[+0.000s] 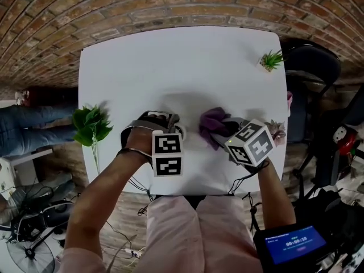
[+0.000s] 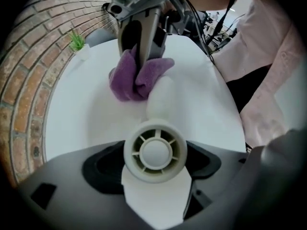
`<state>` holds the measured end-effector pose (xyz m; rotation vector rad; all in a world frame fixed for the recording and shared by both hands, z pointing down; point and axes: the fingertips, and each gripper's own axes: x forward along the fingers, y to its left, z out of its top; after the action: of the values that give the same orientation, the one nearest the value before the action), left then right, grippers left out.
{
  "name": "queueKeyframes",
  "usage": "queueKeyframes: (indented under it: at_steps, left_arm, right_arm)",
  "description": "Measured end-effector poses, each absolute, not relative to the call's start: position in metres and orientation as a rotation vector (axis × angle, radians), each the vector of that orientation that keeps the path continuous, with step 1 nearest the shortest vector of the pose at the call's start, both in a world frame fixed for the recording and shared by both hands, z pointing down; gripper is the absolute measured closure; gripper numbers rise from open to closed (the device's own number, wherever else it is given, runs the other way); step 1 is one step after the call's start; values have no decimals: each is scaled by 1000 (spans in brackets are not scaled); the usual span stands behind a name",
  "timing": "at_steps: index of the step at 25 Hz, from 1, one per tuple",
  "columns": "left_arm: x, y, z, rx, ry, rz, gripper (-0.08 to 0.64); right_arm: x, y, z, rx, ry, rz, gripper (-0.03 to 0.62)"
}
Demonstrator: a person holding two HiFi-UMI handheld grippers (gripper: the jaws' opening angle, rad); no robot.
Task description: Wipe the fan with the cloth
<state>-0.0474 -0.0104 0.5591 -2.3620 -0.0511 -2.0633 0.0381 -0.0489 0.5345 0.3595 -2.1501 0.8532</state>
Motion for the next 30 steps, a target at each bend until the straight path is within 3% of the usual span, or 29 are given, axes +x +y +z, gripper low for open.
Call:
queueKeyframes:
  at_steps: [11, 16, 20, 23, 25, 28, 30]
  left_arm:
    - [-72, -18, 561, -2598, 560, -2213, 186]
    - [-89, -9, 553, -2768, 956, -2116, 183]
    - [-114, -5, 512, -2850, 1417, -1839, 181]
    - [-122, -10, 452, -2882, 1847, -1323, 185]
    - [-123, -16, 403, -2804, 2043, -933, 263]
    - [-125, -25, 326, -2527, 2178, -555, 487]
    - [-128, -22, 278, -2333, 2237, -413, 535]
  right_arm:
    - [40, -26, 537, 436, -2181, 952, 483]
    - [40, -18, 531, 485, -2226, 1005, 479]
    - [40, -19, 510, 504, -2296, 978, 474]
    - [32, -21, 477, 516, -2389, 916, 472]
    - [24, -27, 445, 522, -2477, 838, 471]
    - [10, -41, 384, 549, -2629, 675, 468]
    - [4, -47, 341, 607, -2716, 549, 466]
